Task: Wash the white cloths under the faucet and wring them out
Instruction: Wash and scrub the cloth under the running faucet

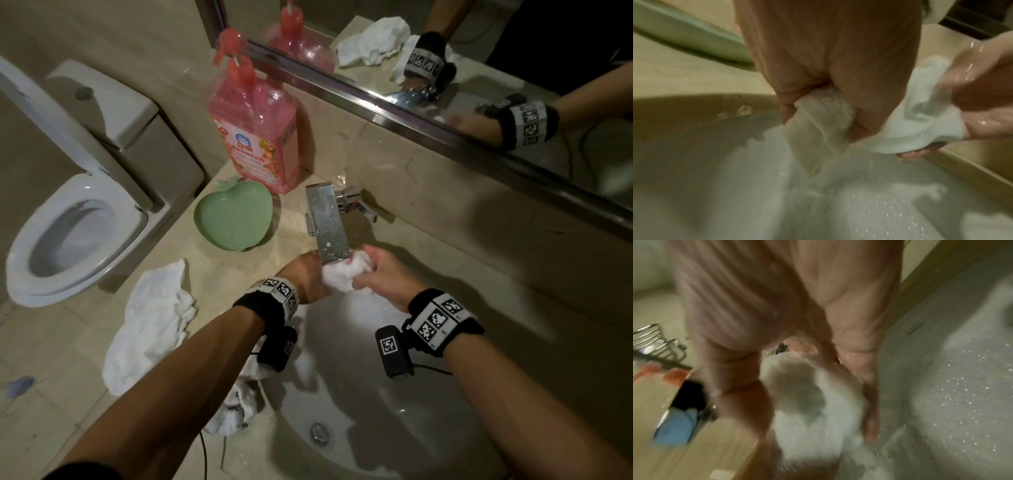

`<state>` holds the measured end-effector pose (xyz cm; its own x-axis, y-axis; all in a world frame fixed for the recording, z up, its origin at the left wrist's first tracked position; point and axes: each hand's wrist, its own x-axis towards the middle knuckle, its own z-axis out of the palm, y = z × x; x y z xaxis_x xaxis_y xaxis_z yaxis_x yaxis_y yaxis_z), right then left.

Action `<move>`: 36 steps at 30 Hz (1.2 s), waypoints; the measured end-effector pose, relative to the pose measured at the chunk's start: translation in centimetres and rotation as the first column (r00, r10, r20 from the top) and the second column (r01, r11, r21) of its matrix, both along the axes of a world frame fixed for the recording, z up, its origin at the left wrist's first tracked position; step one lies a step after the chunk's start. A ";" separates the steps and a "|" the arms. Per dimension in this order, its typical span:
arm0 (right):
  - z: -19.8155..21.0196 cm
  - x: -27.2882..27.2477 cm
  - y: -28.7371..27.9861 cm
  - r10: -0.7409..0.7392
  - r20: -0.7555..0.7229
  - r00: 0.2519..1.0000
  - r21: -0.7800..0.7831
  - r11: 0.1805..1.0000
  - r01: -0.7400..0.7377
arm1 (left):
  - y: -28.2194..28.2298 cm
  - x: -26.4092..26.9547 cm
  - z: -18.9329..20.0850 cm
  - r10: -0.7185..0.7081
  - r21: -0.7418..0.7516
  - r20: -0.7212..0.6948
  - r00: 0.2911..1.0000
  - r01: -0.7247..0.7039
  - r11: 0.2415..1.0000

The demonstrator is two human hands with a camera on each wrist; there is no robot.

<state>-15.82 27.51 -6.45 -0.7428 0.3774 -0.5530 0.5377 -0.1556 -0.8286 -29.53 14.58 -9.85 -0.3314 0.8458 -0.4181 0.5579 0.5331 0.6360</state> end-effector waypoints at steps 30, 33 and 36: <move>-2.8 -2.1 -0.2 0.196 0.387 0.901 0.536 0.747 -0.393 | 1.7 -0.2 -0.4 -0.069 -0.207 -0.151 0.986 0.037 0.978; -2.7 -1.7 -0.7 0.220 0.333 0.917 0.649 0.653 -0.392 | 0.6 -0.2 -0.2 -0.054 -0.102 0.049 0.997 0.059 0.993; -2.3 -1.2 -1.4 0.289 0.246 0.925 0.679 0.630 -0.377 | -0.8 -0.2 1.0 0.023 0.108 0.363 0.932 -0.067 0.992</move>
